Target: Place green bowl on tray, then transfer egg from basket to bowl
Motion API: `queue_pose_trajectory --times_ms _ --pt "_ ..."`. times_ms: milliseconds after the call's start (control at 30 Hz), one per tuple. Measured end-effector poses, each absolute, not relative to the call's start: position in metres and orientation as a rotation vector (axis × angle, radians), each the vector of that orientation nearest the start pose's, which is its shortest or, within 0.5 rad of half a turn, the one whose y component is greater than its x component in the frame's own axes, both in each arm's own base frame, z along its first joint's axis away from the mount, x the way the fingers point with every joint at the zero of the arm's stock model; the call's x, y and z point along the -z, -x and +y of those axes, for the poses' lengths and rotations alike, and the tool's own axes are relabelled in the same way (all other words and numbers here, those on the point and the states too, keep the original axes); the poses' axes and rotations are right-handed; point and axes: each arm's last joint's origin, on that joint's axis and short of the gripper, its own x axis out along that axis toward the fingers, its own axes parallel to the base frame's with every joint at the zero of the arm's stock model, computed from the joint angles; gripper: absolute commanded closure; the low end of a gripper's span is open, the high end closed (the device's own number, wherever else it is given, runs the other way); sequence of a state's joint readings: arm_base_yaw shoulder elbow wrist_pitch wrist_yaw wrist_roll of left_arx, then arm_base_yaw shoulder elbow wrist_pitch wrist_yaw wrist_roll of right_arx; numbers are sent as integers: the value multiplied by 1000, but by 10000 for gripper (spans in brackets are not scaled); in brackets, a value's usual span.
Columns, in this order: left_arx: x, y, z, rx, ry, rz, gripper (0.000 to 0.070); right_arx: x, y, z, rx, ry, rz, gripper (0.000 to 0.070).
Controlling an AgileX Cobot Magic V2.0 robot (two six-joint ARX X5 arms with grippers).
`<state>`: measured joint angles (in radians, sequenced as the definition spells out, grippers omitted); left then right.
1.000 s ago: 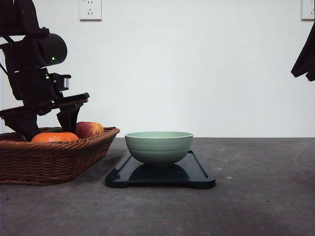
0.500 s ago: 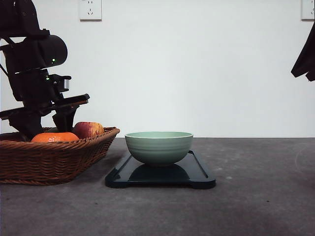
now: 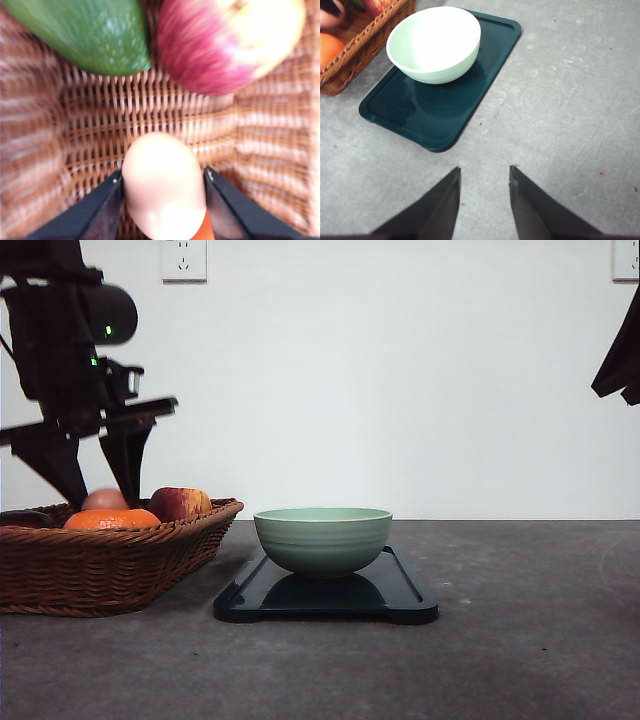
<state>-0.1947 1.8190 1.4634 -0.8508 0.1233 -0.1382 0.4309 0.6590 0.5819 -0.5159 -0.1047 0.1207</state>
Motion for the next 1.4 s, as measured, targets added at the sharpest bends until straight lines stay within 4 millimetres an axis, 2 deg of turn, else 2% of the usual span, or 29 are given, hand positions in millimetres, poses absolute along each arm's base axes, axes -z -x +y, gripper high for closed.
queue_pose_trajectory --times_ms 200,367,567,767,900,1067,1400 --pt "-282 -346 -74 225 68 1084 471 -252 -126 61 -483 -17 622 509" --pt "-316 -330 -84 308 71 940 471 -252 -126 61 -483 -17 622 509" --pt "-343 -322 -115 471 85 730 471 -252 -126 61 -483 -17 622 509" --pt "-353 -317 -156 598 73 590 471 -252 -126 61 -483 -17 622 509" --pt "-344 -316 -184 663 34 574 471 -252 -126 61 -483 -17 622 509" --pt "-313 -324 -210 665 -30 638 472 -252 -126 61 -483 -17 622 509" --pt "-246 -351 -230 621 -84 784 472 -252 -126 61 -483 -17 622 509"
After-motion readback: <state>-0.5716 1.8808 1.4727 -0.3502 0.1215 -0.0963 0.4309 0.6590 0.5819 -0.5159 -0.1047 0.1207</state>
